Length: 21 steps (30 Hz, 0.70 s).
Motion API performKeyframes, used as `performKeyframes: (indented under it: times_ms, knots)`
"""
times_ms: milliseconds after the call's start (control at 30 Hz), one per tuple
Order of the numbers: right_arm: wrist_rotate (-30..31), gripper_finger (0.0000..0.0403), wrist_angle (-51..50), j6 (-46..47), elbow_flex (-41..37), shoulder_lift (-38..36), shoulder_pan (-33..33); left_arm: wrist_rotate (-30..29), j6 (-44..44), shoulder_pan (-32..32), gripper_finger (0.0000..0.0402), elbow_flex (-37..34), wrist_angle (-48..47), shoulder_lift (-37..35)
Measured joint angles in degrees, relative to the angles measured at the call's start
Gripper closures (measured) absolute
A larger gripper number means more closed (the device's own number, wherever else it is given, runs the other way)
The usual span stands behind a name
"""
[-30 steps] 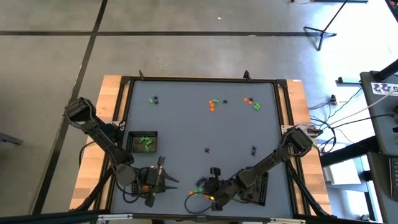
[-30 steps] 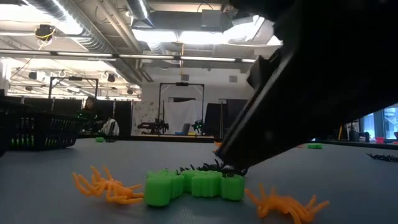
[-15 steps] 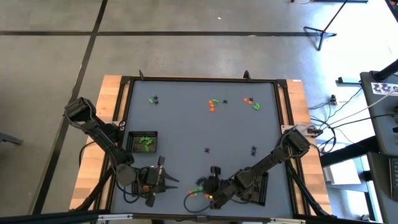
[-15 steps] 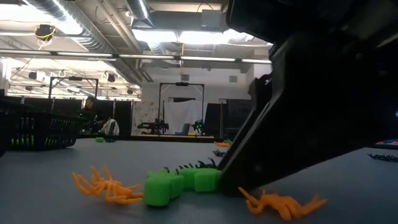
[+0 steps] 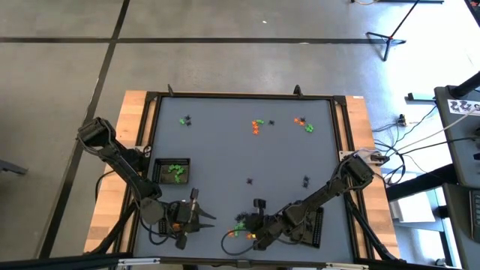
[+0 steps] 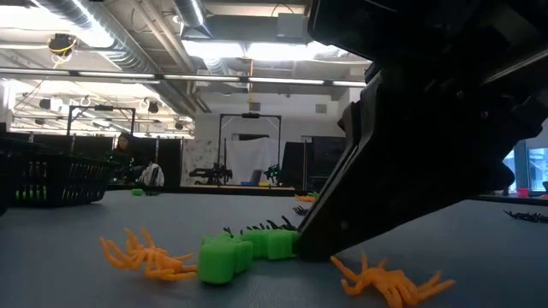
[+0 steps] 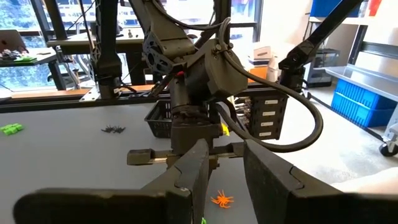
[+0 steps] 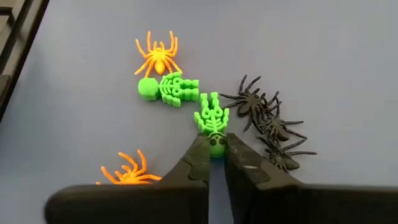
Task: Sort Halloween decoration
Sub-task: Put the green skeleton toy into the top black bin
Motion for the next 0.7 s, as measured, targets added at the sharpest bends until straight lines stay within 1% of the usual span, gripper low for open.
performKeyframes:
  times_ms: [100,167,267,367,467,567,700]
  knots:
    - [0.0,0.0371,-1.0,-0.1,-0.1,-1.0,0.0,0.0,0.0,-0.3,0.0308,0.0,0.0,0.0]
    - [0.1,0.0376,-1.0,-0.3,-0.1,-2.2,0.0,-0.1,0.2,-0.6,0.0308,0.0,0.0,0.0]
    - [0.8,0.0389,-0.6,-2.1,-0.1,-4.2,0.0,-1.8,1.1,-1.2,0.0308,0.0,-0.1,0.0]
    - [3.4,0.0393,-0.8,-3.9,-0.1,-5.8,0.0,-3.9,2.6,-1.9,0.0308,0.0,-0.8,0.0]
    - [7.2,0.0382,-0.4,-5.6,-0.1,-7.7,-0.1,-5.6,2.8,-2.4,0.0308,0.0,-1.8,0.0]
    - [9.2,0.0376,-0.2,-6.8,0.0,-8.6,-1.1,-7.0,3.3,-2.5,0.0308,0.0,-3.8,0.0]
    - [7.6,0.0378,1.2,-7.5,0.0,-8.8,-3.7,-9.8,5.1,-2.3,0.0308,0.0,-8.6,0.2]
